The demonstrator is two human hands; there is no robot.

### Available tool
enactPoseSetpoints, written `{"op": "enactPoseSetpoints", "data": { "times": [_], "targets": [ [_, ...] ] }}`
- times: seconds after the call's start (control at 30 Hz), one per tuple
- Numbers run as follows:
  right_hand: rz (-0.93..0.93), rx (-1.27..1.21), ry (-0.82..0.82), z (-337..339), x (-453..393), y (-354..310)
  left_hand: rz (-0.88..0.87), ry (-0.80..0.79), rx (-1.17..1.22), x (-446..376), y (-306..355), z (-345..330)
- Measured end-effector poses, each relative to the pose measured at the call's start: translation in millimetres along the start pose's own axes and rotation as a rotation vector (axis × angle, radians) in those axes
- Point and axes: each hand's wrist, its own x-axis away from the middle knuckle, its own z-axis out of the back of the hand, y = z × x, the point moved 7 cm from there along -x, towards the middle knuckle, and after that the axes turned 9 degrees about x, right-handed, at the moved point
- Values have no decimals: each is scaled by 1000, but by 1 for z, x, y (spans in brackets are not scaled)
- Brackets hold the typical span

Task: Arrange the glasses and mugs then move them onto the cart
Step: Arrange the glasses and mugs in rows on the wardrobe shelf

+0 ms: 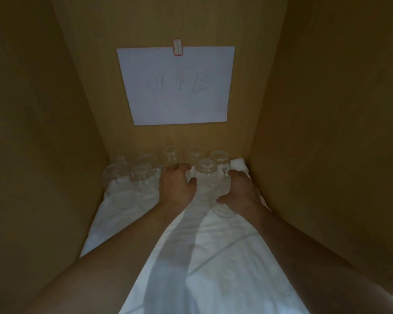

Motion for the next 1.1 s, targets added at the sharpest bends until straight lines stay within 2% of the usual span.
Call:
{"op": "enactPoseSetpoints", "data": {
  "times": [0.3,0.5,0.73,1.1],
  "targets": [
    [-41,40,24,0,-13,6,-46,-93,-21,-12,1,-5],
    [27,86,-44,-3,-32,-2,-78,-128,-41,-9,-1,-9],
    [44,29,-93,-7,-41,4,-126,-167,-126,-6,-5,-14],
    [78,13,9,15,-20,6,-115,-204,-238,2,16,-9]
  ]
}}
